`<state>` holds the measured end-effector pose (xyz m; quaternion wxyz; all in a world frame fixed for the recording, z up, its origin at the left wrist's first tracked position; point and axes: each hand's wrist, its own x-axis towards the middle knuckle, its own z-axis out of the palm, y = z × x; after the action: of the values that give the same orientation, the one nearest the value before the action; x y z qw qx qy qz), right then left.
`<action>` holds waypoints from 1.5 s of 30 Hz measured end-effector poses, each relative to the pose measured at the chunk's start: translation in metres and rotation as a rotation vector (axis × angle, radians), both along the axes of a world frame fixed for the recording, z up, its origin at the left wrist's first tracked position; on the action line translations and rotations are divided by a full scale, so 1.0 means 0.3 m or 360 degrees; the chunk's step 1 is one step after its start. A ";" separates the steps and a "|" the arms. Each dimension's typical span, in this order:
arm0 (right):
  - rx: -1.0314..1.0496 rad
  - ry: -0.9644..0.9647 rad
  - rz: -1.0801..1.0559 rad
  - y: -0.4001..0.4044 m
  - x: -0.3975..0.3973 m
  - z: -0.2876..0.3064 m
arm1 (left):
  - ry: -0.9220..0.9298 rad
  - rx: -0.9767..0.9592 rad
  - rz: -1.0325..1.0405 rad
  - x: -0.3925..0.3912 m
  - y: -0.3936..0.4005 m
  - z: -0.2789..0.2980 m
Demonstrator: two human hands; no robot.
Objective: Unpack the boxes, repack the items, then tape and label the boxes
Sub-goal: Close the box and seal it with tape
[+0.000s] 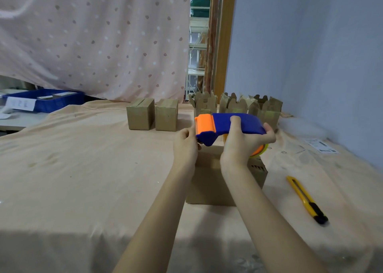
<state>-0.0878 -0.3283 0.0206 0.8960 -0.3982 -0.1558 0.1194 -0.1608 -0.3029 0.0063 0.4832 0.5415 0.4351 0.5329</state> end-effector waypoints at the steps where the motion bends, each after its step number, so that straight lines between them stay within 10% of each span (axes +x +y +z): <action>1: 0.0005 0.0006 -0.0002 0.001 0.001 0.001 | -0.0007 0.0001 0.0001 0.000 -0.001 -0.001; 18: -0.0092 -0.0244 -0.0015 -0.002 0.070 0.005 | 0.0382 0.0425 0.0257 0.011 0.012 -0.054; 30: -0.0166 -0.0569 -0.0036 -0.022 0.089 -0.031 | -0.0254 -0.0165 0.0181 -0.041 0.033 -0.042; 45: -0.0401 -0.1125 -0.0150 -0.020 0.105 -0.080 | -0.0074 -0.0120 0.0083 -0.162 0.079 -0.128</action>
<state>-0.0562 -0.3343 -0.0035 0.7356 -0.5286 -0.4209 -0.0487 -0.2093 -0.2790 -0.0321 0.4993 0.4988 0.4573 0.5410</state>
